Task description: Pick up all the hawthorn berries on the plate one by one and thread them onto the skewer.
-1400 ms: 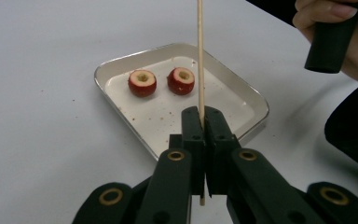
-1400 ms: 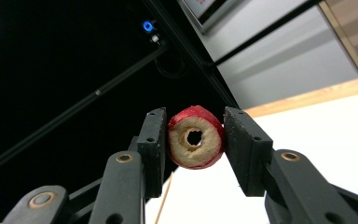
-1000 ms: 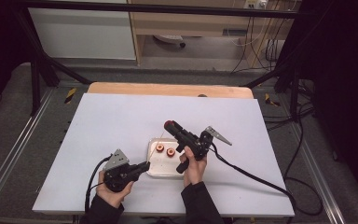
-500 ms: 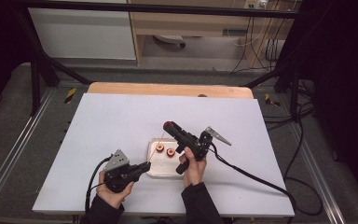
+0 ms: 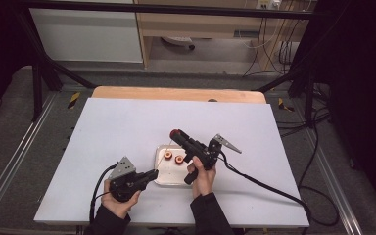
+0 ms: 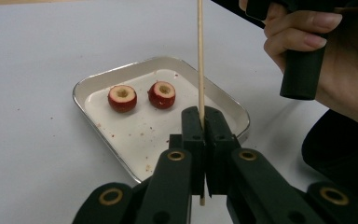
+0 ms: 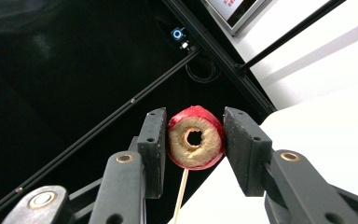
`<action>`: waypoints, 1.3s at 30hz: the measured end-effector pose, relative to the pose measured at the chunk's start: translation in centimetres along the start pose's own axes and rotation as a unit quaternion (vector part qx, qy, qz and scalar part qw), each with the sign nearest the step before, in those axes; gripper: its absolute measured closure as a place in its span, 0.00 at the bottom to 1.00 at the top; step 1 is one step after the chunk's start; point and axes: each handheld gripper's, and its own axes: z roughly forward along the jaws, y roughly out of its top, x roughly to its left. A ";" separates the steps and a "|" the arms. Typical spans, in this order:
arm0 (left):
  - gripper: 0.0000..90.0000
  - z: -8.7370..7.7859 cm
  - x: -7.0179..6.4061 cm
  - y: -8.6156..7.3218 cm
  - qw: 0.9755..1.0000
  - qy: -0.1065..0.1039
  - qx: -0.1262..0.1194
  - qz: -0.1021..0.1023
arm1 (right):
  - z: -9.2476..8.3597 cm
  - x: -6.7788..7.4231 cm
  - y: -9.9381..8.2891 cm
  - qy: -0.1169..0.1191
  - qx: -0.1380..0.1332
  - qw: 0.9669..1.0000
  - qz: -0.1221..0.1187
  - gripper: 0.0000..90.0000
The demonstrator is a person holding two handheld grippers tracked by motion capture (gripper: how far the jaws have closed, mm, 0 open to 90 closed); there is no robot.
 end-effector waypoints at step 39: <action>0.98 0.9 0.0 -0.1 1.000 0.021 0.008 -0.019 | -0.5 0.6 -5.7 -0.015 0.057 0.998 0.013 0.68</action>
